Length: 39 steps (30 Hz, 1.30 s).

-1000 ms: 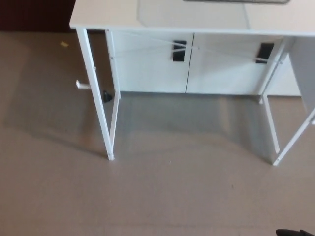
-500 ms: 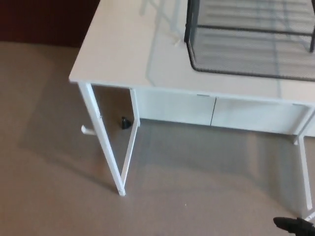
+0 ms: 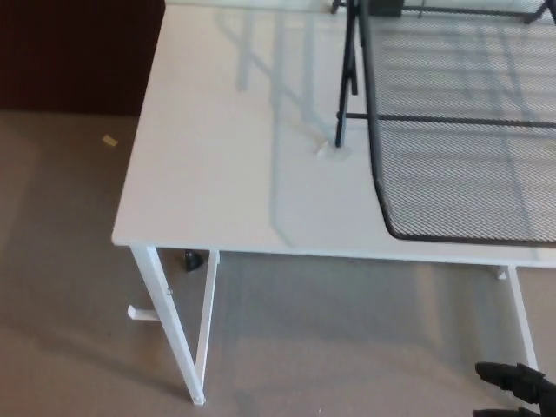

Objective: The robot walk towards a table in front and then pushes a layer of a file tray back to its original position using its right hand

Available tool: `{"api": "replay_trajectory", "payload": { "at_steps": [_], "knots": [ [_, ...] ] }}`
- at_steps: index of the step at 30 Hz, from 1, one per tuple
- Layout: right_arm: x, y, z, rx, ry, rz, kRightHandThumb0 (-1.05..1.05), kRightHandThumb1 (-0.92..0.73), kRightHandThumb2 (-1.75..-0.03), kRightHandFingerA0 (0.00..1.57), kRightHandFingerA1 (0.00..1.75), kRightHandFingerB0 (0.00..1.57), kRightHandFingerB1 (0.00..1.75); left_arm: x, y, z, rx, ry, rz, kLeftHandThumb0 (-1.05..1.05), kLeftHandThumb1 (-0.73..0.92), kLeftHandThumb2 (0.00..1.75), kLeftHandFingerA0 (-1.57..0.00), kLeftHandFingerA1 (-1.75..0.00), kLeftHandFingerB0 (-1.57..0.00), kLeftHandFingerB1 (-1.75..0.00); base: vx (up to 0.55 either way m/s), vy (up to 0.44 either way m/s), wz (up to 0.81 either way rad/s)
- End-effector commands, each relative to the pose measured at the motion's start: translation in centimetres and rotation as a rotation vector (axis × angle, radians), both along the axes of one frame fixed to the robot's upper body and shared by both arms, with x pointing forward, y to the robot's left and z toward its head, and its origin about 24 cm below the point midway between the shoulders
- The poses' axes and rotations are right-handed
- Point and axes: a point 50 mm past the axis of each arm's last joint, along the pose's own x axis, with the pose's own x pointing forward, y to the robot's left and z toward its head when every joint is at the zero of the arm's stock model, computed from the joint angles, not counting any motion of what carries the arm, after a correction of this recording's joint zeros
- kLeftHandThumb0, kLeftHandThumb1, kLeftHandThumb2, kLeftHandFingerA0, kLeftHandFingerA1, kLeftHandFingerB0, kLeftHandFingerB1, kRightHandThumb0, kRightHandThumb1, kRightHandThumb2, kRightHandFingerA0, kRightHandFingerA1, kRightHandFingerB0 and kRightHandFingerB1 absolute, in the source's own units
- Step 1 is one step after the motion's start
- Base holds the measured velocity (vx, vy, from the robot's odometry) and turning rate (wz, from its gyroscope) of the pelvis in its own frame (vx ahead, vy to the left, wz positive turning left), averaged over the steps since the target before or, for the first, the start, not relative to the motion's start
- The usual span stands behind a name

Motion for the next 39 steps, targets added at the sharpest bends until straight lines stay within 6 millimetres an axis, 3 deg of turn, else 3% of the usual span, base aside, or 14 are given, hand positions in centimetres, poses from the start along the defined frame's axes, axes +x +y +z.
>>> {"api": "replay_trajectory", "payload": {
  "at_steps": [1,5,8,13,28,31,32,39],
  "knots": [
    [0.7,-0.5,0.2,0.010,0.008,-0.025,-0.23,-0.58,-0.56,0.69,0.52,0.50,0.45,0.0,0.4,0.0,0.002,0.021,0.001,-0.22,0.40,0.57,-0.54,-0.48,-0.48,-0.45,0.00,0.000,0.00],
    [1.3,0.1,0.3,0.018,-0.005,-0.005,-0.22,-0.59,-0.57,0.67,0.53,0.49,0.45,0.2,0.6,0.6,0.010,0.009,0.033,-0.15,0.42,0.54,-0.59,-0.48,-0.53,-0.44,0.00,0.000,0.00],
    [1.9,0.3,0.6,0.005,-0.010,0.001,-0.23,-0.57,-0.57,0.68,0.53,0.51,0.45,0.4,0.8,0.7,0.007,-0.012,0.018,-0.18,0.42,0.55,-0.53,-0.48,-0.49,-0.45,0.04,-0.080,0.08],
    [3.7,0.7,1.3,0.005,-0.043,0.011,-0.22,-0.57,-0.57,0.69,0.51,0.51,0.45,1.6,1.0,1.2,0.017,-0.039,0.027,-0.21,0.39,0.56,-0.57,-0.49,-0.48,-0.45,-0.03,-0.082,-0.09],
    [2.8,0.8,0.8,-0.001,-0.022,0.023,-0.24,-0.57,-0.57,0.69,0.52,0.50,0.44,0.9,0.8,0.9,0.021,-0.021,0.037,-0.20,0.39,0.55,-0.60,-0.50,-0.52,-0.46,0.04,0.082,0.04],
    [3.3,1.1,1.3,-0.021,-0.038,0.037,-0.23,-0.59,-0.57,0.66,0.51,0.49,0.44,1.2,0.8,1.1,0.017,-0.034,0.028,-0.20,0.39,0.56,-0.59,-0.50,-0.51,-0.46,0.05,-0.039,0.06],
    [2.8,1.0,1.7,-0.011,-0.043,0.035,-0.22,-0.59,-0.57,0.58,0.48,0.45,0.43,1.5,0.9,1.2,0.029,-0.031,0.028,-0.20,0.40,0.56,-0.61,-0.49,-0.51,-0.46,0.00,0.000,0.00],
    [2.4,1.0,2.8,-0.011,-0.067,0.042,-0.23,-0.59,-0.57,0.60,0.48,0.46,0.43,2.2,0.7,1.3,0.041,-0.040,0.015,-0.22,0.39,0.56,-0.60,-0.50,-0.51,-0.47,0.02,-0.026,0.00]
  ]
}}
